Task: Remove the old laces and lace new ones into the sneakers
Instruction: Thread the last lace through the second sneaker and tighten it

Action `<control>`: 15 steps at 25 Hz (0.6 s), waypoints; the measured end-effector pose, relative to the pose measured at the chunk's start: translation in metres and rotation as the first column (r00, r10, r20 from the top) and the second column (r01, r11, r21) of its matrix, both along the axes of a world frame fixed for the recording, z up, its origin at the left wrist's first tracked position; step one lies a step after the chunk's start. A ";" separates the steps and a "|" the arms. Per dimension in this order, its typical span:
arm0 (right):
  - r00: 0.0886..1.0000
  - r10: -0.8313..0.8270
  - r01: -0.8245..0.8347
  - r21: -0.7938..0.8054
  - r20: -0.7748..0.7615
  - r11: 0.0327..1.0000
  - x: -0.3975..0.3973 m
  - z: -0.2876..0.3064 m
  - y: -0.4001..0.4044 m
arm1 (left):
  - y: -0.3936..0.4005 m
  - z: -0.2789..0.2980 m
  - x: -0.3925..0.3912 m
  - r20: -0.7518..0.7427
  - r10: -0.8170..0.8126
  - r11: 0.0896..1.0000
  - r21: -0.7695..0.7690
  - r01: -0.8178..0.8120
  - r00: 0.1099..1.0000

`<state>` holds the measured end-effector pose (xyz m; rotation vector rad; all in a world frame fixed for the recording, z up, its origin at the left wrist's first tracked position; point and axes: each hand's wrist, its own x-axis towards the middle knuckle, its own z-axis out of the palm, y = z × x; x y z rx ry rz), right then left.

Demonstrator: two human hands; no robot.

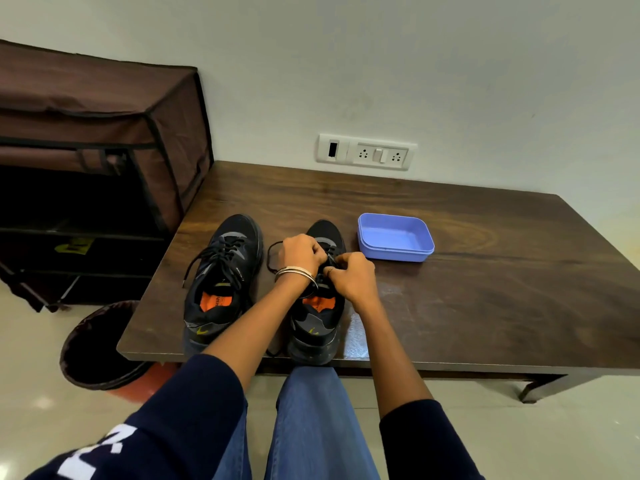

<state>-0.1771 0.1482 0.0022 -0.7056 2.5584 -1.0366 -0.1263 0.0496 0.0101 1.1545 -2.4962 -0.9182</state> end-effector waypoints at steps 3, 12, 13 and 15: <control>0.998 -0.046 0.050 -0.085 0.043 0.995 0.001 -0.001 0.004 | 0.009 0.000 -0.004 0.025 0.064 0.997 0.034 -0.065 0.998; 0.999 -0.043 0.043 -0.091 0.000 0.995 0.003 -0.006 0.002 | 0.019 -0.007 -0.007 0.028 0.120 0.989 0.085 -0.122 0.992; 1.000 -0.019 0.018 -0.076 -0.008 0.997 0.004 -0.005 0.003 | 0.019 -0.008 -0.007 0.016 0.151 0.980 0.131 -0.152 0.988; 1.000 0.020 -0.020 -0.069 -0.008 0.997 0.001 -0.007 0.004 | 0.018 -0.012 -0.007 -0.006 0.202 0.958 0.211 -0.196 0.979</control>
